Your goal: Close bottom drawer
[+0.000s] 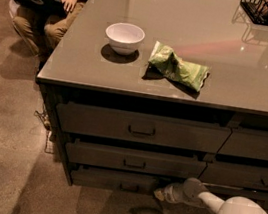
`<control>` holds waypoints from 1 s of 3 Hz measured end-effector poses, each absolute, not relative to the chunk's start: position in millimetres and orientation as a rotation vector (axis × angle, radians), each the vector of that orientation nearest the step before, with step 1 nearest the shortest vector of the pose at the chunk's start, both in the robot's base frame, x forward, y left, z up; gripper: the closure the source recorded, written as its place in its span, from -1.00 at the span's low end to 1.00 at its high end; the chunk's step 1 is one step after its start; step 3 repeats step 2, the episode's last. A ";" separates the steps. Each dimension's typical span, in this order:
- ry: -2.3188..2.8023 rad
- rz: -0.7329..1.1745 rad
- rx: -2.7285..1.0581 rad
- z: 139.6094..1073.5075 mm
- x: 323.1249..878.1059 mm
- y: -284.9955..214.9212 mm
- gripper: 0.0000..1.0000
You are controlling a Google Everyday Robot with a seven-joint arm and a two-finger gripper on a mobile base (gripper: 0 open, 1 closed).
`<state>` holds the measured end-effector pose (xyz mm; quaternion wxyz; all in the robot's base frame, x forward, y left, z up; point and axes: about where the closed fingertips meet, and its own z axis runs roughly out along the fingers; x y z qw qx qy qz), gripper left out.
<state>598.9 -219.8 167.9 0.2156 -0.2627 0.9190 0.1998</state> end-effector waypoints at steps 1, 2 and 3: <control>2.590 0.574 -0.744 175.2 567.9 -220.5 1.00; 2.656 0.611 -0.720 198.0 499.8 -232.1 1.00; 2.656 0.611 -0.720 198.0 499.8 -232.1 1.00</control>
Offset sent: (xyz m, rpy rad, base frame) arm -0.1611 -0.0243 0.0500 0.0002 0.1808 -0.0084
